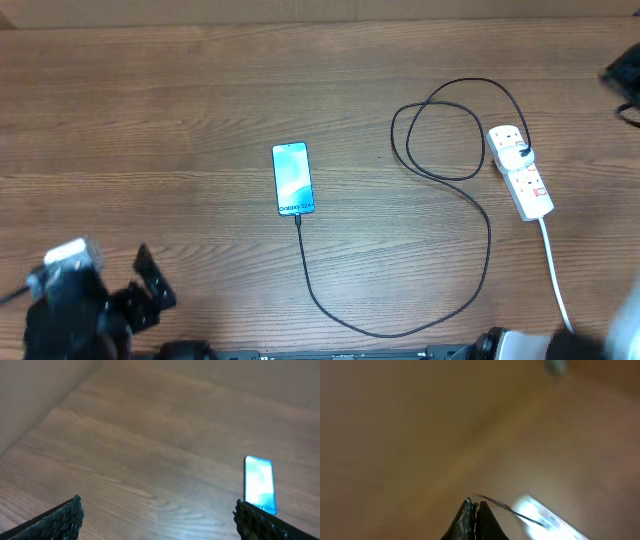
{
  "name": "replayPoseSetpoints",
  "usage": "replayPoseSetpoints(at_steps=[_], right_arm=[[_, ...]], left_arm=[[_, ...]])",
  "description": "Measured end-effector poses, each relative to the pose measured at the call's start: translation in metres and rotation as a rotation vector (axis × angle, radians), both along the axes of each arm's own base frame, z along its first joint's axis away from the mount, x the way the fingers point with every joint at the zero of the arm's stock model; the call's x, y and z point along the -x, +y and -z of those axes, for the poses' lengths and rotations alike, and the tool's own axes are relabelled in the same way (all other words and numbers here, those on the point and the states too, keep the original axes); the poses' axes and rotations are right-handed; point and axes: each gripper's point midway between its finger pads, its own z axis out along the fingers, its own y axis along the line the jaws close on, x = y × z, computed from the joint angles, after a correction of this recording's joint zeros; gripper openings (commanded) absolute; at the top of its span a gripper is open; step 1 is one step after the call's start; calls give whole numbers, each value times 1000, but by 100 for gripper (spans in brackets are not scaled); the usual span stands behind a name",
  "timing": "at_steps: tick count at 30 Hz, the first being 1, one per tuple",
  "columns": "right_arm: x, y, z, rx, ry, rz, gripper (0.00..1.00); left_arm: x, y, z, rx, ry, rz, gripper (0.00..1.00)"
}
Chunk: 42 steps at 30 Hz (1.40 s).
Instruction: Plug charger to phone and switch on socket
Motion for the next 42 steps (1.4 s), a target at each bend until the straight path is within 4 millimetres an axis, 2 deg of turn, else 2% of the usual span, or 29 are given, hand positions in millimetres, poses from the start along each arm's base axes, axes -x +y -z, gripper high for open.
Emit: replayPoseSetpoints(at_steps=[3,6,8,11,16,21,27,34,39,42], right_arm=[[36,47,-95,64,-320,-135,4],[73,81,-160,126,-561,-239,4],[99,102,-193,160,-690,-305,4],[127,117,-213,186,-778,-349,4],[151,125,-205,223,-752,-370,4],[170,134,-193,239,-737,-399,4],[216,143,-177,277,-799,-403,4],[274,153,-142,332,-876,-380,7],[317,169,-115,404,-910,-349,9],[336,179,-106,422,-927,-364,11]], left_arm=[[17,0,-8,-2,-79,0,100],[33,-1,-14,-4,-153,0,100],[44,-1,-17,-6,-198,0,100],[62,-2,-18,-8,-264,0,100],[89,-2,-18,-10,-362,0,100],[102,-3,-18,-11,-417,0,100],[104,-3,-18,-12,-426,0,99],[105,-3,-12,-11,-404,0,100],[106,-3,-7,-11,-382,0,100],[106,-3,-6,-10,-380,0,99]])
